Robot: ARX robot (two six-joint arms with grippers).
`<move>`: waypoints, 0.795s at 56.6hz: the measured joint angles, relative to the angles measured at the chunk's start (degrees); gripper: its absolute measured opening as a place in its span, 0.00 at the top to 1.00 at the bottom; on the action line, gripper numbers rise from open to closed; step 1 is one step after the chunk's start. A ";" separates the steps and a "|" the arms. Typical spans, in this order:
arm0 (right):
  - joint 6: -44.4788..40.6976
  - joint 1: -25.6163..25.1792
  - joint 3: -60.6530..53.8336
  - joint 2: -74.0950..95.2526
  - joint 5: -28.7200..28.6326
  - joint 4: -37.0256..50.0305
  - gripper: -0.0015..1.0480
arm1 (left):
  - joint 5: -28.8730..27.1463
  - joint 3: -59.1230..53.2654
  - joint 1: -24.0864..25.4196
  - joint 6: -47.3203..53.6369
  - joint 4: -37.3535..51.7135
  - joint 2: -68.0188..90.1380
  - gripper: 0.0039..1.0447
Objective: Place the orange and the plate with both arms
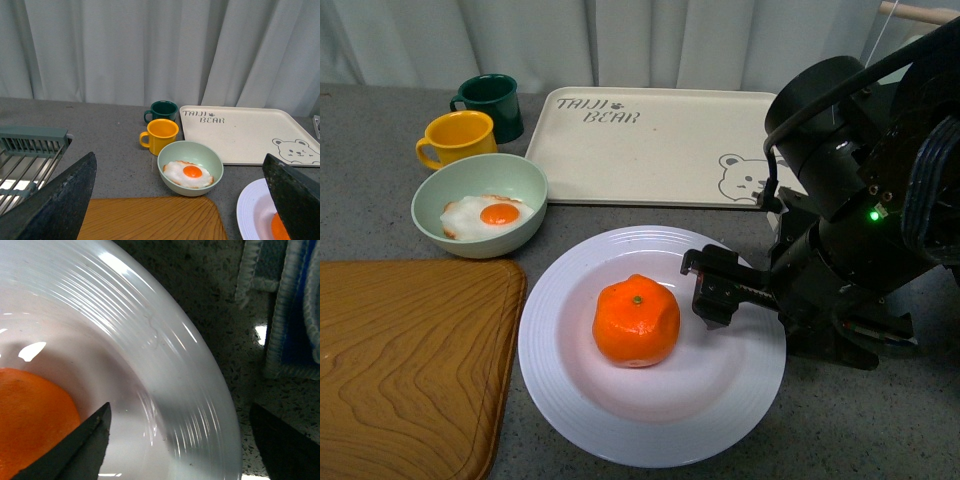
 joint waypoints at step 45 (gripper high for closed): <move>6.43 -2.34 -7.74 -8.68 -7.21 10.14 0.89 | 0.00 0.00 0.00 -0.02 0.00 -0.02 0.06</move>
